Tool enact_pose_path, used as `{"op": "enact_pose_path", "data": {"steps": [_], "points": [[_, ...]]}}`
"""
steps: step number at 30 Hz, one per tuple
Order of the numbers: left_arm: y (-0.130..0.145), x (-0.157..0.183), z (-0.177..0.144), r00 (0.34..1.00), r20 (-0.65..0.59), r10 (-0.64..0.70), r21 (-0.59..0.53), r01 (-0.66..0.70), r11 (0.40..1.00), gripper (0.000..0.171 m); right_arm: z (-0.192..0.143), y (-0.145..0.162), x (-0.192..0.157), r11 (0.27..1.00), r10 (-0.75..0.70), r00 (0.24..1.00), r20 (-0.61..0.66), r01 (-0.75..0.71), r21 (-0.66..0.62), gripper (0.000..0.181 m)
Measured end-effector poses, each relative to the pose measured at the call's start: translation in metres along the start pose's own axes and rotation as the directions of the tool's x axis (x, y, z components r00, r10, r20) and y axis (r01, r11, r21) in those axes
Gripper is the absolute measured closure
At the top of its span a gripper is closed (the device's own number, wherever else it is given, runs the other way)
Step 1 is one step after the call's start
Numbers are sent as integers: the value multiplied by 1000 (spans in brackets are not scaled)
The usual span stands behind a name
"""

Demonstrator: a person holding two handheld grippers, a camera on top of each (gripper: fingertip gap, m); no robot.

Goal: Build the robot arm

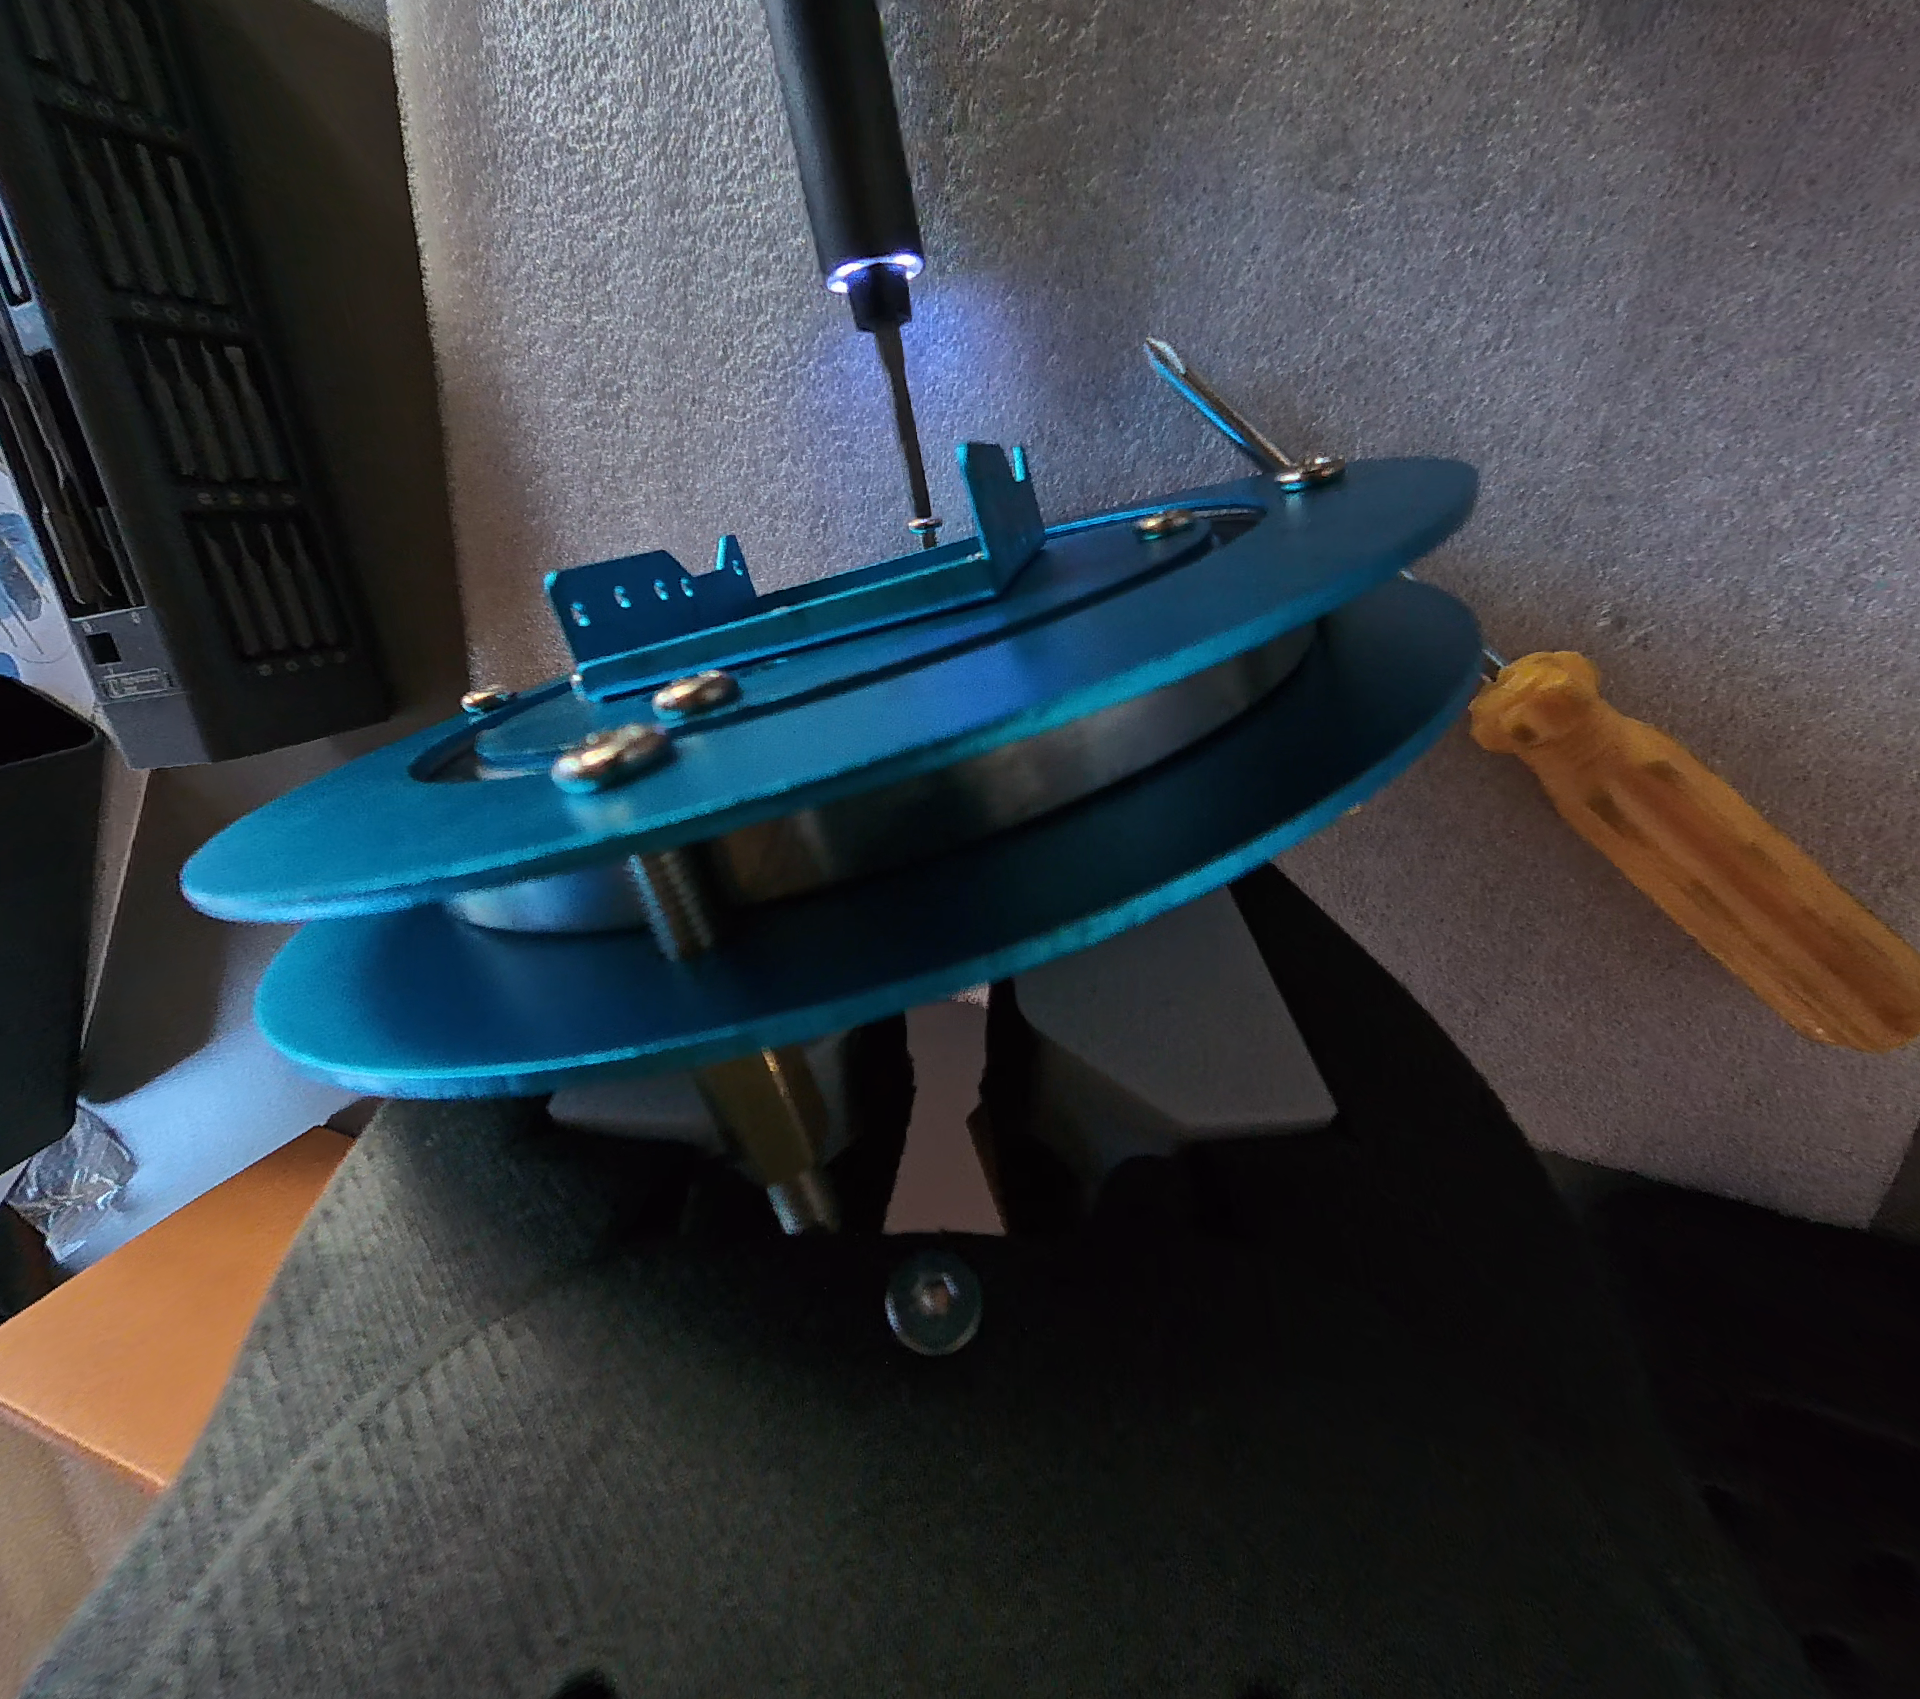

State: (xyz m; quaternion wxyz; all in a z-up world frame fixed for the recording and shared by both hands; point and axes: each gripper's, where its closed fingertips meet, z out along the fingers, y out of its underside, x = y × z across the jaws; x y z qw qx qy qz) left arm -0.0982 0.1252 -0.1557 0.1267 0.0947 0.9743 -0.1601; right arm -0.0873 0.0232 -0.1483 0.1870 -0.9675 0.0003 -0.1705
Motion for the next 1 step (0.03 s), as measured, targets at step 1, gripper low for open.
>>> {"op": "enact_pose_path", "data": {"steps": [1], "points": [[0, 0, 0, 1000, -1, 0, 1, 0, 1000, 105, 1, 0, -1, 1000, 3, 1000, 8, -3, 0, 166]]}}
